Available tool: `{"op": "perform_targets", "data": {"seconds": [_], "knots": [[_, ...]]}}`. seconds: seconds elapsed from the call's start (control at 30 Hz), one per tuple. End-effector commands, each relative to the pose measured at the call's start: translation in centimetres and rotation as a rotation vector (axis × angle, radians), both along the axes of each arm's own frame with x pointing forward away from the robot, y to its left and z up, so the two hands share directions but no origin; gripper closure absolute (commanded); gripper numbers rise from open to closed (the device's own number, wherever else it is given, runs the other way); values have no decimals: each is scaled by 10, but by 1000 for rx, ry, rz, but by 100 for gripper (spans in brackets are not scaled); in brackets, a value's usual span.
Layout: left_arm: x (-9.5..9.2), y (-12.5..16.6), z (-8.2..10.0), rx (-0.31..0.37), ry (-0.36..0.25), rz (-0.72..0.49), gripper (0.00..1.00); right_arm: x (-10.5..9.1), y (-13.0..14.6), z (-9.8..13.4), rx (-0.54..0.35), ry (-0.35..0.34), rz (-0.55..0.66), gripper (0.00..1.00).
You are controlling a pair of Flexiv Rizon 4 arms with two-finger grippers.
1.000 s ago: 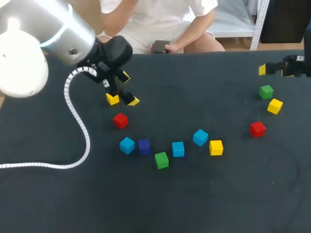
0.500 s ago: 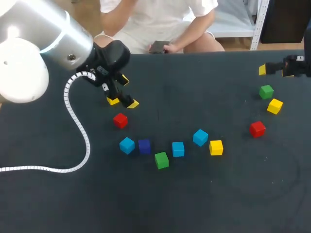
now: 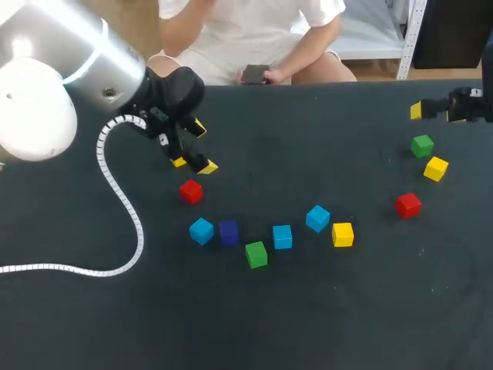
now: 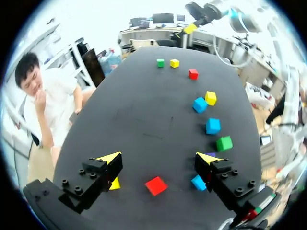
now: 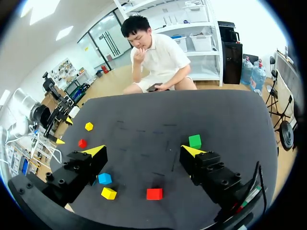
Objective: Place the blue cubes, place green cubes on the blue cubes, place the yellow cubes on the green cubes, then place the red cubes on the yellow cubes, and place purple cube on the red cubes.
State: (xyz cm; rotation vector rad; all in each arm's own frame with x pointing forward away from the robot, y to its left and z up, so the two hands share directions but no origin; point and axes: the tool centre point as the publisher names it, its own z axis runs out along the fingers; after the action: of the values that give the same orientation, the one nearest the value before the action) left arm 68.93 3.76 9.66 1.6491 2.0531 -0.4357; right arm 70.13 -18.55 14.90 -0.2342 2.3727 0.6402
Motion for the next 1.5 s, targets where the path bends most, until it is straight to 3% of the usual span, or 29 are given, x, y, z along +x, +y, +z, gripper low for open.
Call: {"op": "perform_targets", "data": {"seconds": [0.03,0.07,0.3,0.5,0.67,0.87,1.13,1.2,1.5], "knots": [[25,0,0,24,-10,-87,0,-1,0,0,-2,0,-2,0],[28,2,0,22,-26,-121,0,-1,0,0,-2,0,-2,0],[46,-2,-6,84,72,-158,0,-1,0,0,-2,0,-2,0],[44,-11,-12,42,13,-170,0,-1,0,0,-2,0,-2,0],[44,-11,-19,-40,-19,-167,0,-1,0,0,-2,0,-2,0],[43,-10,-24,-42,-8,-161,0,-1,0,0,-2,0,-2,0],[36,-17,-24,-71,-36,-117,0,-1,0,0,-2,0,-2,0],[34,-17,-24,-40,-13,-99,0,-1,0,0,-2,0,-2,0],[33,-17,-24,-38,-9,-89,0,-1,0,0,-2,0,-2,0]]}}
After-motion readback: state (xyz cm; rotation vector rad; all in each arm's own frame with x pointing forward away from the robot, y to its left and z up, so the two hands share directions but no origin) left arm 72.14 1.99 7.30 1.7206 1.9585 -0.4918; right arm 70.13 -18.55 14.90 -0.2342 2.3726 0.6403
